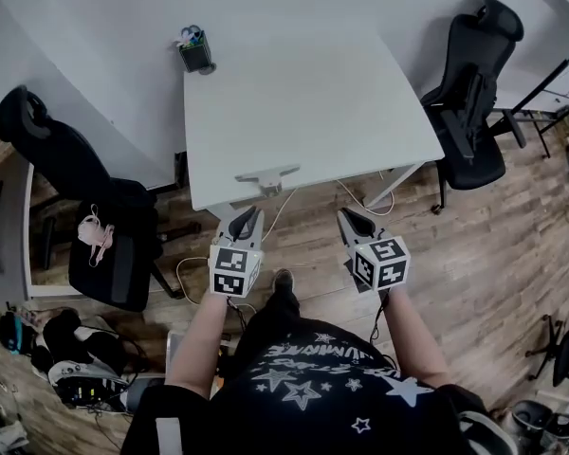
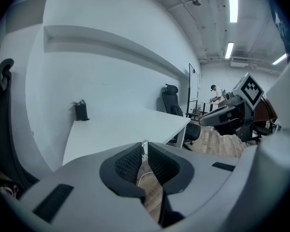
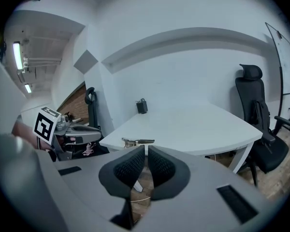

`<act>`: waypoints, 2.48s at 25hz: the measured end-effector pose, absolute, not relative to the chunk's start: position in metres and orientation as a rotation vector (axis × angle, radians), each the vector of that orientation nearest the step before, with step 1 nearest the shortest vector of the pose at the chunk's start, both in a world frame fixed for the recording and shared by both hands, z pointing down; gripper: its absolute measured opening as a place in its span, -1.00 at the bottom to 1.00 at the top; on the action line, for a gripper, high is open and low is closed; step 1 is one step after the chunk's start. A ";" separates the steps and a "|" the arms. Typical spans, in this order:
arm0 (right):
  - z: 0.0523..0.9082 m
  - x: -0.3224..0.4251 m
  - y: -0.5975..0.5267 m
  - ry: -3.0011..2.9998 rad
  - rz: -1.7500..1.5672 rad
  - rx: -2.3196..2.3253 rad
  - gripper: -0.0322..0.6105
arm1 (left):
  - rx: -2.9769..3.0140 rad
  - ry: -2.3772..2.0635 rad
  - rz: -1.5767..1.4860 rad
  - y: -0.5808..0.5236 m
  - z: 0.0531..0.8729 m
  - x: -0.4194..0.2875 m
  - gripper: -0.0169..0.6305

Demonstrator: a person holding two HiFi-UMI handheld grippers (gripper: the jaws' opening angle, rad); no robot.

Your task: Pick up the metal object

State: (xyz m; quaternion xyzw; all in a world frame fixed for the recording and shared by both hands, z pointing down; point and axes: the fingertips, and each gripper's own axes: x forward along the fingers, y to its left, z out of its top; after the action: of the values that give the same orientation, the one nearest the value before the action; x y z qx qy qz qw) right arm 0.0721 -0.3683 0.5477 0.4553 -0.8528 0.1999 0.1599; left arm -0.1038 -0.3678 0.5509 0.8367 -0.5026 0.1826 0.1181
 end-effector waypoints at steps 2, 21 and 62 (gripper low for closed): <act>0.549 0.070 -0.380 -2.427 0.576 1.305 -0.74 | 2.493 -1.462 0.598 -0.382 0.556 -0.104 -0.87; 0.577 0.071 -0.450 -2.336 0.659 1.368 -0.74 | 2.836 -1.258 1.507 -0.461 0.619 -0.082 -0.39; 0.558 0.104 -0.405 -2.388 0.701 1.394 -0.74 | 2.753 -1.499 1.520 -0.446 0.571 -0.074 -0.85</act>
State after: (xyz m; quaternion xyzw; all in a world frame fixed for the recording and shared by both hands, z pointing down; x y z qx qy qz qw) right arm 0.1045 -0.4050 0.5584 0.4837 -0.8283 0.2432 0.1440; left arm -0.0743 -0.4465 0.5712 0.7787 -0.4239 0.4299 -0.1703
